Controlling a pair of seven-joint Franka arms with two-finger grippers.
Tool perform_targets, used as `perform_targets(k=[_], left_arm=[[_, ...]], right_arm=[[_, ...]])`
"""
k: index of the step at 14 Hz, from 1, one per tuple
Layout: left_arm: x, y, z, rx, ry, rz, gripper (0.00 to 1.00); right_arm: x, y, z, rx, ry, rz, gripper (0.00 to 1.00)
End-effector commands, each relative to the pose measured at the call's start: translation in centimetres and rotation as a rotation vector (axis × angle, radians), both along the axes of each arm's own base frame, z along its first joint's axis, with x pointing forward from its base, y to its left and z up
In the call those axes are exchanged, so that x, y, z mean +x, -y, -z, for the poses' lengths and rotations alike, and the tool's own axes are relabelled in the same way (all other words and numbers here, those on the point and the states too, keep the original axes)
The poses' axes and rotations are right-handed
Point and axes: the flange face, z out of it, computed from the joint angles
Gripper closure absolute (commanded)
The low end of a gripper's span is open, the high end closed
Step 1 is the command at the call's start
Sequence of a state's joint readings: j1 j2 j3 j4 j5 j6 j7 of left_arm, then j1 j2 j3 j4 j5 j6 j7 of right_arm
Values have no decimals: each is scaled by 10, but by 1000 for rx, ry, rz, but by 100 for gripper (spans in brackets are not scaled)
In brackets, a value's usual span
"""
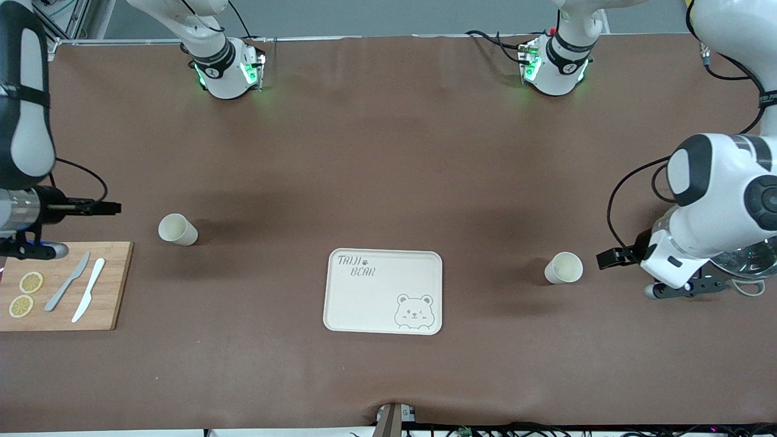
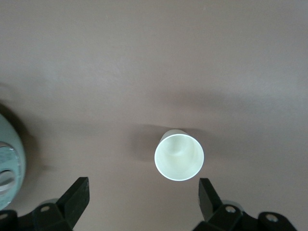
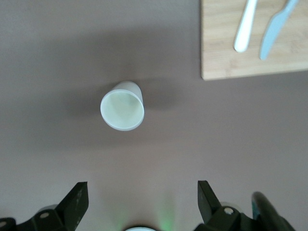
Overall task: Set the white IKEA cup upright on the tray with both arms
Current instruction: 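Grasp the cup with the right gripper while the left gripper grasps the other cup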
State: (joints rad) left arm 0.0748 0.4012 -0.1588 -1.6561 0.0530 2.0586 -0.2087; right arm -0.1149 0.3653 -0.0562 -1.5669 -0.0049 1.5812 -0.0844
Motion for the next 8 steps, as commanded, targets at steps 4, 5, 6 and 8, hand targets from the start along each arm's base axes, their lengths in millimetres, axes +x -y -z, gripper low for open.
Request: perform_targets(k=[4, 5, 6, 8], left_arm=[[-29, 12, 74, -1, 47, -10, 0], [-32, 12, 88, -4, 43, -9, 0], [-33, 12, 99, -7, 41, -11, 0], [-34, 12, 116, -11, 33, -10, 4]], right_arm=[[-4, -1, 87, -15, 138, -3, 0], [-8, -2, 98, -17, 143, -7, 0], [-13, -5, 108, -15, 134, -9, 0], [-21, -9, 122, -12, 122, -14, 0]])
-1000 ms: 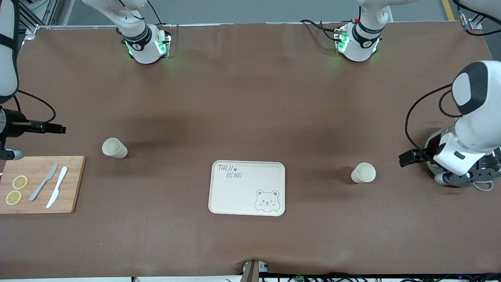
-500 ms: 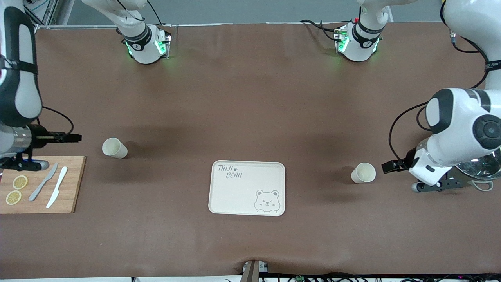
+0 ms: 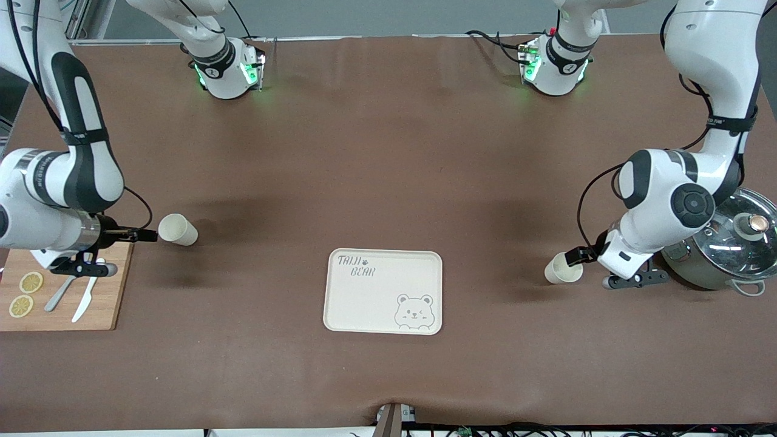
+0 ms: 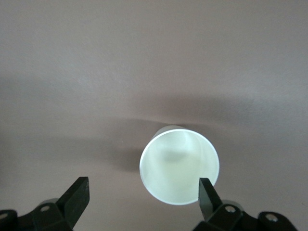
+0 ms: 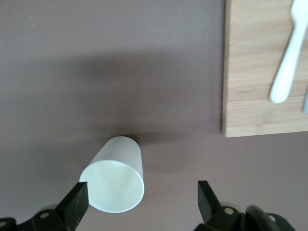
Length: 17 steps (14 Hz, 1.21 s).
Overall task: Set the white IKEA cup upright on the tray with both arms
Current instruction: 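Grasp the cup with the right gripper while the left gripper grasps the other cup, then carry the cup with the left gripper onto the tray while the right gripper lifts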
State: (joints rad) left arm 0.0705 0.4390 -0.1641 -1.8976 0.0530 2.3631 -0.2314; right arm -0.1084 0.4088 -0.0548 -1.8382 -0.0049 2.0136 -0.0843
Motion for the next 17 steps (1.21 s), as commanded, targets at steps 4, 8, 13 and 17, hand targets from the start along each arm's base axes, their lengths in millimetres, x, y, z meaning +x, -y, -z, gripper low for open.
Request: perform_targets(k=[4, 8, 13, 17], left_arm=[[-3, 1, 25, 6, -6, -2, 58], [-2, 4, 36, 4, -17, 0, 100], [4, 12, 13, 17, 8, 27, 100], [22, 21, -21, 17, -2, -12, 100]], right_arm=[[-35, -6, 43, 5, 26, 0, 6], [-48, -10, 62, 8, 11, 2, 50], [-51, -14, 58, 15, -22, 20, 100], [-40, -15, 42, 9, -5, 35, 100]])
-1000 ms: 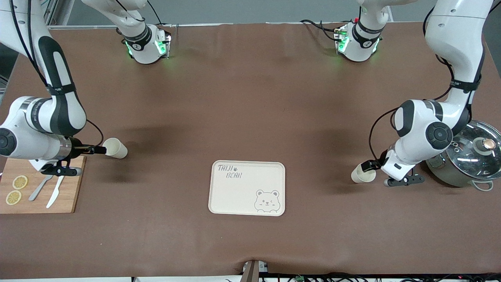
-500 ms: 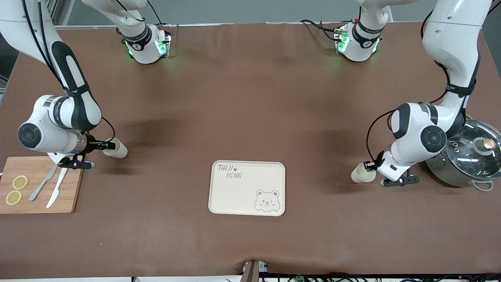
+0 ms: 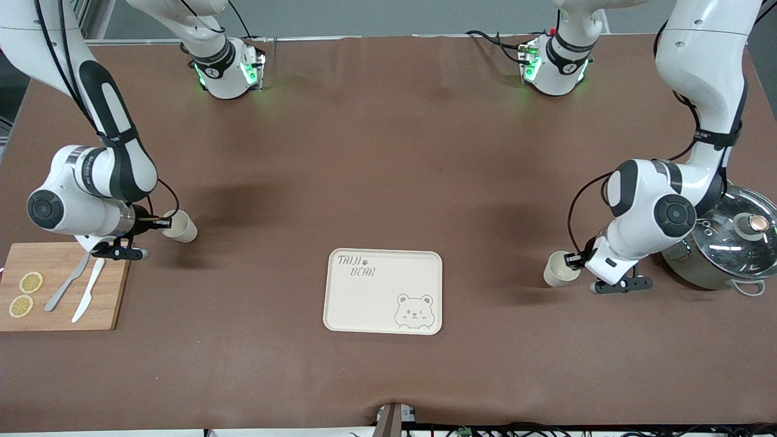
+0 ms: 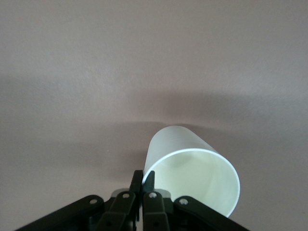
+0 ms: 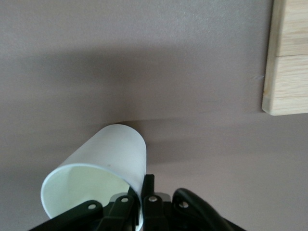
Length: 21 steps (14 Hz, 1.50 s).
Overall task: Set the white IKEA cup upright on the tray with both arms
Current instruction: 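Carry the cup with the left gripper onto the tray while the right gripper lifts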
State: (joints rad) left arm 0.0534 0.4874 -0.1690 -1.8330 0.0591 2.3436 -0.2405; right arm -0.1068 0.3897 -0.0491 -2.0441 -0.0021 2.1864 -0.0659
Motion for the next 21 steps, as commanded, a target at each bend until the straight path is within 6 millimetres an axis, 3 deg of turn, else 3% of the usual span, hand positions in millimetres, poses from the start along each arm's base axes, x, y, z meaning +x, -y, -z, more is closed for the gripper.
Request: perform_targets(k=[1, 3, 7, 13, 15, 18, 21], left_arm=[[12, 24, -37, 15, -9, -38, 100], [20, 55, -56, 13, -18, -98, 100], [21, 125, -58, -20, -15, -218, 100], [-5, 213, -63, -130, -84, -394, 100], [-9, 247, -56, -162, -114, -457, 100], [-11, 286, -26, -166, -137, -569, 100], [-13, 302, -9, -192, -118, -599, 100]], right_arm=[[9, -5, -27, 7, -4, 26, 100], [17, -5, -45, 6, -37, 47, 100], [38, -13, -86, -10, -57, 102, 100], [68, -58, -148, -16, -34, 204, 100], [76, -78, -163, -30, -4, 264, 100], [84, -121, -159, 13, -21, 383, 100], [89, -153, -148, 30, -54, 491, 100]])
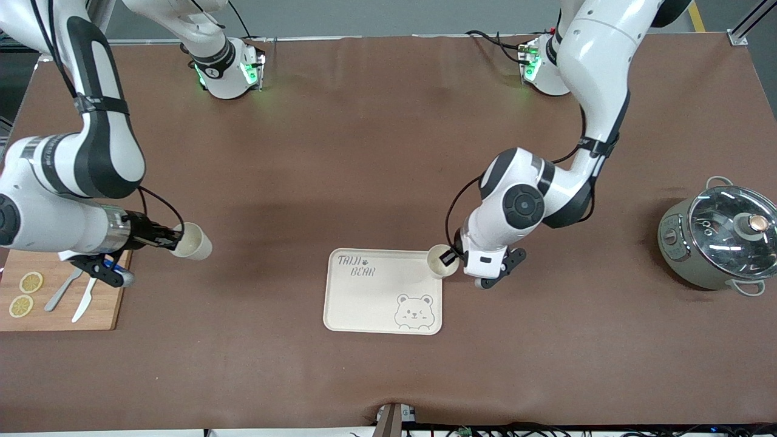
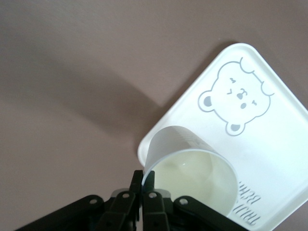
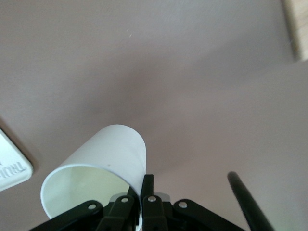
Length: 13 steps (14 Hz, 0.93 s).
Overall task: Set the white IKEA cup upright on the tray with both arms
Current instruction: 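Carry the cup with the left gripper onto the tray while the right gripper lifts, then release the cup on the tray with the left gripper while the right gripper approaches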
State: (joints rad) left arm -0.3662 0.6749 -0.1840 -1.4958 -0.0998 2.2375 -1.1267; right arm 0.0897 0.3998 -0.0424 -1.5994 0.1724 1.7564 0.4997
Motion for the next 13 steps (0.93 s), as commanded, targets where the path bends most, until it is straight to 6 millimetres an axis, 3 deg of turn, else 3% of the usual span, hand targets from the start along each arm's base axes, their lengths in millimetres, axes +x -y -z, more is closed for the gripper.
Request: perform_targets(k=[1, 3, 7, 8, 9, 10, 11, 13], left_arm=[[8, 12, 12, -33, 17, -48, 100], [4, 24, 19, -44, 31, -63, 100], [8, 26, 39, -65, 73, -78, 100], [7, 27, 40, -64, 73, -74, 89], [8, 27, 40, -62, 75, -73, 58], [8, 26, 40, -61, 77, -73, 33], [9, 25, 38, -60, 81, -73, 0], [15, 23, 19, -71, 110, -78, 0]], right_arm=[[9, -28, 11, 15, -38, 109, 100], [9, -55, 30, 22, -82, 193, 100], [26, -109, 63, 63, -114, 306, 100], [27, -122, 72, 58, -98, 330, 100], [28, -136, 83, 51, -84, 357, 100], [28, -150, 89, 46, -68, 378, 100], [27, -167, 94, 38, -58, 401, 100], [17, -210, 101, 21, -40, 453, 100]])
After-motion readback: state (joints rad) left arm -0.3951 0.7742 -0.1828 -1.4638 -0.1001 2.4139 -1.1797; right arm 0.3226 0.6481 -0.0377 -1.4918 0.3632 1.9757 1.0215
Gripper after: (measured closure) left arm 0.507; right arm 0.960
